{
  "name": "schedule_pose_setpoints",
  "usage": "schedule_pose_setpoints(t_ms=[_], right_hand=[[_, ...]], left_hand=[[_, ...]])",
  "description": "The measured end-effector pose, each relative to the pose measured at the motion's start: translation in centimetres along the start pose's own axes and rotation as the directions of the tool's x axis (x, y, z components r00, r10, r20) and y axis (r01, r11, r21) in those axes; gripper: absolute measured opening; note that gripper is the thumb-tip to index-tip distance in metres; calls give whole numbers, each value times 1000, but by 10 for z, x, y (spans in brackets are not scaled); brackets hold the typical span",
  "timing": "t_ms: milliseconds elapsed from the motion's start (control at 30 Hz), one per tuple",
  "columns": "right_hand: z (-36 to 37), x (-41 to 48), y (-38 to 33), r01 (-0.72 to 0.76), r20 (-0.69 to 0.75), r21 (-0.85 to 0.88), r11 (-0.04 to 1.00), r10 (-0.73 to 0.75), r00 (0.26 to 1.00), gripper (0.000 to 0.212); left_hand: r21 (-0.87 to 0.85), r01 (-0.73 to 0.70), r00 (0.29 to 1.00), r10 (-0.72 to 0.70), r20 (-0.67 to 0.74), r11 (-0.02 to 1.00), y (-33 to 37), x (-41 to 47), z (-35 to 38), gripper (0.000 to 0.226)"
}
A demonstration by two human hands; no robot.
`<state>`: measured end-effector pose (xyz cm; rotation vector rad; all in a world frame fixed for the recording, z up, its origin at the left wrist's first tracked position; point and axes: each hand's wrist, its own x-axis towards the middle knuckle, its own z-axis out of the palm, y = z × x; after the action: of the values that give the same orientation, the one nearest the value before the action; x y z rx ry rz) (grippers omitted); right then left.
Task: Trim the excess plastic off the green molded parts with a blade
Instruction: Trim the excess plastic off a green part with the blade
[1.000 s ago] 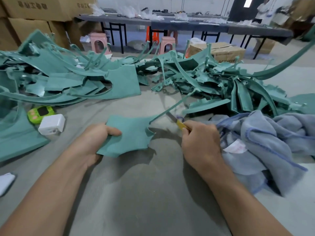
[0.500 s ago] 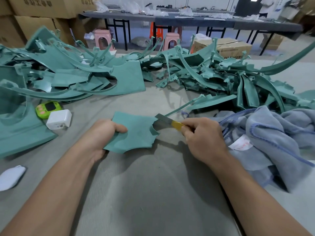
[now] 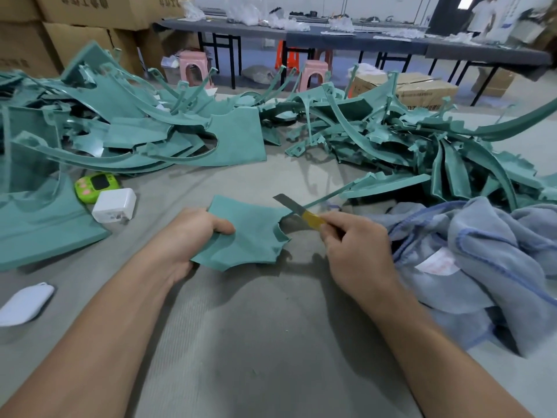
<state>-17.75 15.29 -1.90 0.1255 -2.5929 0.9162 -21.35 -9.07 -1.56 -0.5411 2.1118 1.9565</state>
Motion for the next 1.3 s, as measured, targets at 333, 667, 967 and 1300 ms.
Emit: schedule_pose_setpoints(t_ms=[333, 667, 967, 1300], right_hand=[[-6, 11, 20, 13, 270, -21, 1000, -6, 963, 18], [-2, 16, 27, -11, 237, 83, 996, -9, 971, 18], [-3, 20, 27, 42, 257, 52, 998, -54, 965, 19], [0, 24, 32, 29, 248, 85, 996, -49, 967, 20]], left_hand=[[19, -4, 1000, 4, 1, 1000, 3, -6, 3, 14], [46, -6, 1000, 5, 10, 999, 5, -9, 0, 13], [57, -4, 1000, 3, 19, 998, 3, -7, 0, 15], [57, -4, 1000, 3, 20, 998, 2, -4, 0, 15]])
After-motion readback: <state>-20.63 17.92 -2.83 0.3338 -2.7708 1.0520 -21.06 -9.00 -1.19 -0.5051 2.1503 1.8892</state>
